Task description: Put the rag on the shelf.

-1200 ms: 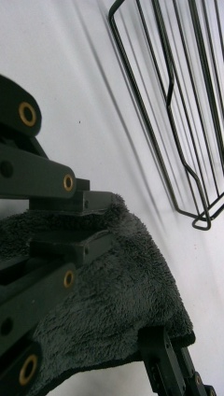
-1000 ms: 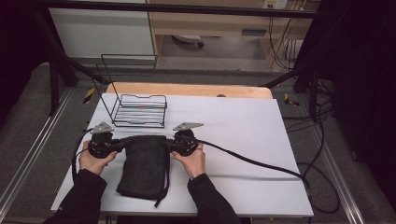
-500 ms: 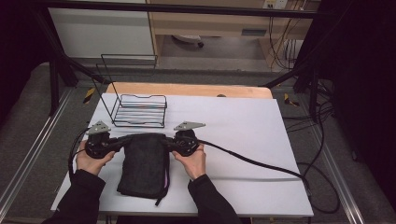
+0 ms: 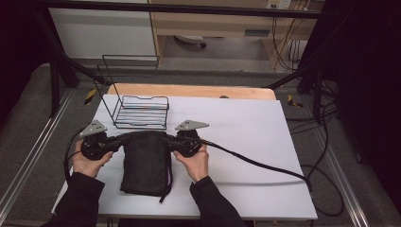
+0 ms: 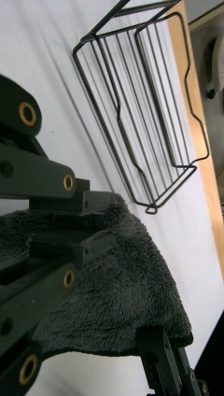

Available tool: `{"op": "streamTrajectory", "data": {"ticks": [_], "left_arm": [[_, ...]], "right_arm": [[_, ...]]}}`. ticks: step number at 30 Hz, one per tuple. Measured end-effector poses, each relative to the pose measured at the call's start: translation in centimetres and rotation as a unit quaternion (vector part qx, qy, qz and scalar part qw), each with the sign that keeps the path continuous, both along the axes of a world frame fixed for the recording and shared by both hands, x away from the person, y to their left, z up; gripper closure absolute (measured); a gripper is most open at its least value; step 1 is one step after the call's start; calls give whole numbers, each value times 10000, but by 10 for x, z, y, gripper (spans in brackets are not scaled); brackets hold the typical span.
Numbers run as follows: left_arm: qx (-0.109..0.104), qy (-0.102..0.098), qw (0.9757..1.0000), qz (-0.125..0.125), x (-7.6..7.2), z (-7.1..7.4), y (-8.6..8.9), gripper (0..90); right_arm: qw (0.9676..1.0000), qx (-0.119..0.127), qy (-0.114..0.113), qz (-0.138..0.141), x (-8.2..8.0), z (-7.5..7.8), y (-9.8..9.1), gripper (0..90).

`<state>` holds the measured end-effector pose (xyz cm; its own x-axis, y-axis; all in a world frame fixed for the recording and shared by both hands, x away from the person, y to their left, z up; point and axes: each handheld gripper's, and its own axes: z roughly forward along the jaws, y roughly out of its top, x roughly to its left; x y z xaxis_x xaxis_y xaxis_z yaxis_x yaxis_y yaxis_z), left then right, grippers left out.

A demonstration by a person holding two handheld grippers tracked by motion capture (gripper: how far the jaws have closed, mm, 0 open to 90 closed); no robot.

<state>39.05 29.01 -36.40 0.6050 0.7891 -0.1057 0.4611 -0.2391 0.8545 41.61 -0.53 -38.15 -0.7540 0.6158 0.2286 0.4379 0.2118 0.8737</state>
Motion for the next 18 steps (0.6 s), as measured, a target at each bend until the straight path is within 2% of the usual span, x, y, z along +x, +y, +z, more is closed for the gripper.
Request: {"op": "streamTrajectory", "data": {"ticks": [10,18], "left_arm": [[-98,-267,9996,41,-8,15,1,813],[-119,-495,9987,93,-14,25,1,815]], "right_arm": [[9995,61,-302,36,-4,18,-1,796],[9989,100,-457,37,-7,28,-1,797]]}}
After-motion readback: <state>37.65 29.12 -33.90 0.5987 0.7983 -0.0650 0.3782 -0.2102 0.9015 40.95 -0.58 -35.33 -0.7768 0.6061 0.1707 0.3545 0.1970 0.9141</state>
